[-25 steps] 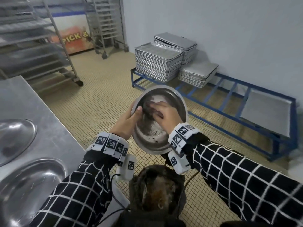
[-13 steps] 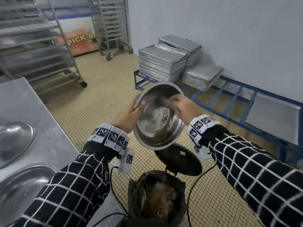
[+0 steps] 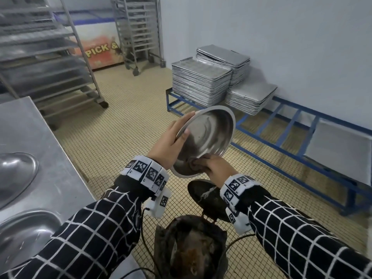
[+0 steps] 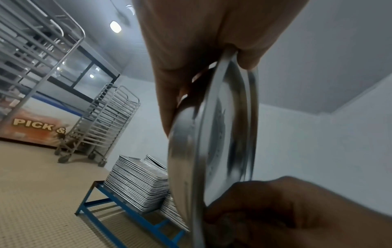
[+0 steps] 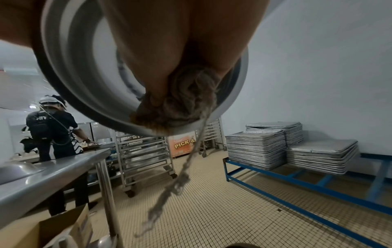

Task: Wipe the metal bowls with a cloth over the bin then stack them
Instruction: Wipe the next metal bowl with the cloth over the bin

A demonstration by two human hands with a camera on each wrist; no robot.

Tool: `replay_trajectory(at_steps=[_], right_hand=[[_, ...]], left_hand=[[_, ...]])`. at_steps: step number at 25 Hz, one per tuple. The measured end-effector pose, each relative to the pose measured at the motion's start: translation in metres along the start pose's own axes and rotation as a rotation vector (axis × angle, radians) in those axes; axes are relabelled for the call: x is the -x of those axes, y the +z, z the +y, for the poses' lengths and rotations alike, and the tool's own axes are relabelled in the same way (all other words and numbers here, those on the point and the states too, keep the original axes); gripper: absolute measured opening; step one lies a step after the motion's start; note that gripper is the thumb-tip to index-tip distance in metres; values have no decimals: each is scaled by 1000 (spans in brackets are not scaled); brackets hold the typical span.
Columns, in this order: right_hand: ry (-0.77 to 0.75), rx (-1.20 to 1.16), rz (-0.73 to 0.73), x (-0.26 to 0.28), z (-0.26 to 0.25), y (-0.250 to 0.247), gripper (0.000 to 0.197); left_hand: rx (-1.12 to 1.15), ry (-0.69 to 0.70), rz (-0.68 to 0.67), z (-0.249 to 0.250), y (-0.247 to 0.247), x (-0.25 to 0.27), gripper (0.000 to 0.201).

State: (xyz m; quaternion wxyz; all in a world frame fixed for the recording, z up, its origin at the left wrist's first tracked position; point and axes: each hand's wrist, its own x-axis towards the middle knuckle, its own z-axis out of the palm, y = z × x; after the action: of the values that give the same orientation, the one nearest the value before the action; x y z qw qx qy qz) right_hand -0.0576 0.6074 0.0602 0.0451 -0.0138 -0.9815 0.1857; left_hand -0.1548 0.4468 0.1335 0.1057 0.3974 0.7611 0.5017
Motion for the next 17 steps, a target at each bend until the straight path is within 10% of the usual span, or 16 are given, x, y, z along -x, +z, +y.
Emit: replay_trajectory(at_steps=[3, 8, 17], right_hand=[[39, -50, 32, 0, -2, -11, 31], [83, -147, 624, -15, -1, -41, 34], [-93, -131, 335, -6, 1, 1, 44]], left_hand=[[-74, 21, -1, -4, -3, 0, 41], [89, -54, 17, 0, -12, 5, 41], [192, -44, -43, 15, -26, 12, 39]])
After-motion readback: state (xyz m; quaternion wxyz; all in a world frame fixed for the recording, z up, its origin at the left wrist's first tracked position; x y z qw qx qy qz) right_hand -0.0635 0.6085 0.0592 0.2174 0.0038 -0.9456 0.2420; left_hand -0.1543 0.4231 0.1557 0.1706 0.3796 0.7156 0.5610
